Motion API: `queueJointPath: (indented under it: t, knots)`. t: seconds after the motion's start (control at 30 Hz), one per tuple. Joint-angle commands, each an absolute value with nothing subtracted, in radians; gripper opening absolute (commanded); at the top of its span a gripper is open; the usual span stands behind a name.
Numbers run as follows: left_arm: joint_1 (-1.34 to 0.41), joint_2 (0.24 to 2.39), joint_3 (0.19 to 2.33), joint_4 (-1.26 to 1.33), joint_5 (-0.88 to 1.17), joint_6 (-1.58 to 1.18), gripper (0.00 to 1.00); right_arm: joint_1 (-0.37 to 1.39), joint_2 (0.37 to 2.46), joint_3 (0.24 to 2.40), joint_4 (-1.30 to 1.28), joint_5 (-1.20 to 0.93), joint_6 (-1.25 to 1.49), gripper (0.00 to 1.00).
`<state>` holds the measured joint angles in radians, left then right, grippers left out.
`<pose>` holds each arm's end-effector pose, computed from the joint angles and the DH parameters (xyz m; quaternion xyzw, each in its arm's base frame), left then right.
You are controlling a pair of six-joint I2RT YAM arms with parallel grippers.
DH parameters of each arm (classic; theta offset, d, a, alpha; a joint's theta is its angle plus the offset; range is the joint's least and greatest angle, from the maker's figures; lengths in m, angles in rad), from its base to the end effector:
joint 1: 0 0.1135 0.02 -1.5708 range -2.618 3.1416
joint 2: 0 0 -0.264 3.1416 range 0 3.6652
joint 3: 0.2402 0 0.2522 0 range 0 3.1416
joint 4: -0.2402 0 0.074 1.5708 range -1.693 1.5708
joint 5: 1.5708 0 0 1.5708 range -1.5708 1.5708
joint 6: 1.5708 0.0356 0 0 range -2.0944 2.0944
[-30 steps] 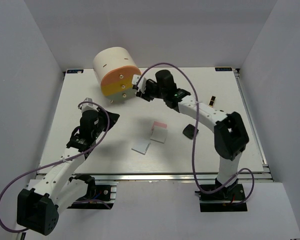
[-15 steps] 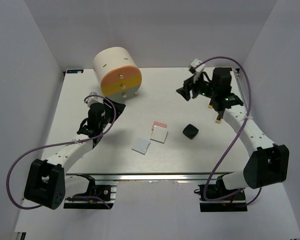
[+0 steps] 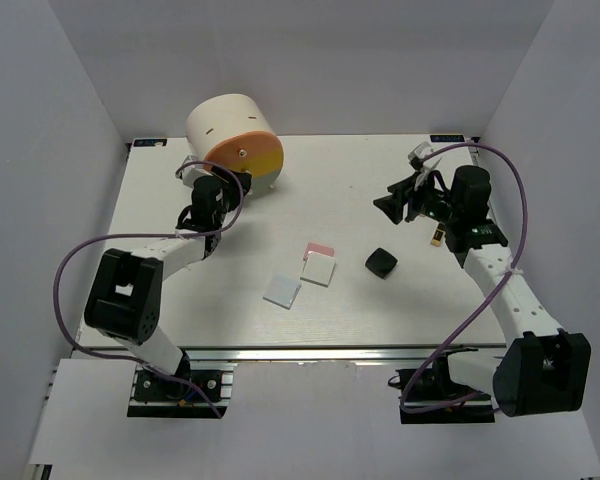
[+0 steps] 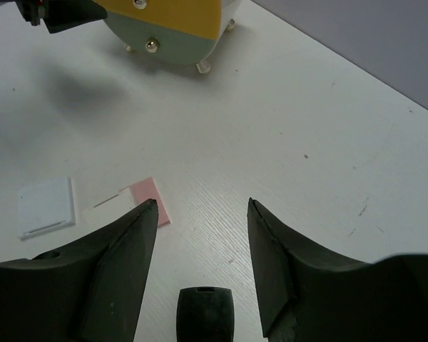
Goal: Organize the makeup
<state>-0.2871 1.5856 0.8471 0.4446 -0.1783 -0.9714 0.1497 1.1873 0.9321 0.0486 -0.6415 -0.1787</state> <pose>0.3373 -0.0930 0.2254 -0.3183 0.7357 -0.2915 0.5220 0.2675 0.0619 0.3335 -0.3165 0.6943 0.2360 0.6018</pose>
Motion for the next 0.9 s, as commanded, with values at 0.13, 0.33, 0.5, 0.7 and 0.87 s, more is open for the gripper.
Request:
queueJointPath:
  t: [0.13,0.33,0.5,0.7,0.87]
  knots:
    - [-0.276,1.681,0.950,0.534,-0.224,-0.980,0.61,0.078,1.158,0.905,0.135,-0.696,-0.129,0.58]
    - [-0.276,1.761,0.988,0.566,-0.250,-1.045,0.59,0.051,1.163,0.899,0.147,-0.706,-0.126,0.58]
    - [-0.276,1.796,1.031,0.561,-0.299,-1.065,0.59,0.031,1.169,0.894,0.152,-0.722,-0.123,0.58]
    - [-0.276,1.828,1.049,0.560,-0.365,-1.083,0.58,0.018,1.166,0.885,0.156,-0.738,-0.124,0.58]
    - [-0.278,1.858,1.071,0.558,-0.368,-1.101,0.51,0.012,1.163,0.882,0.155,-0.742,-0.124,0.58]
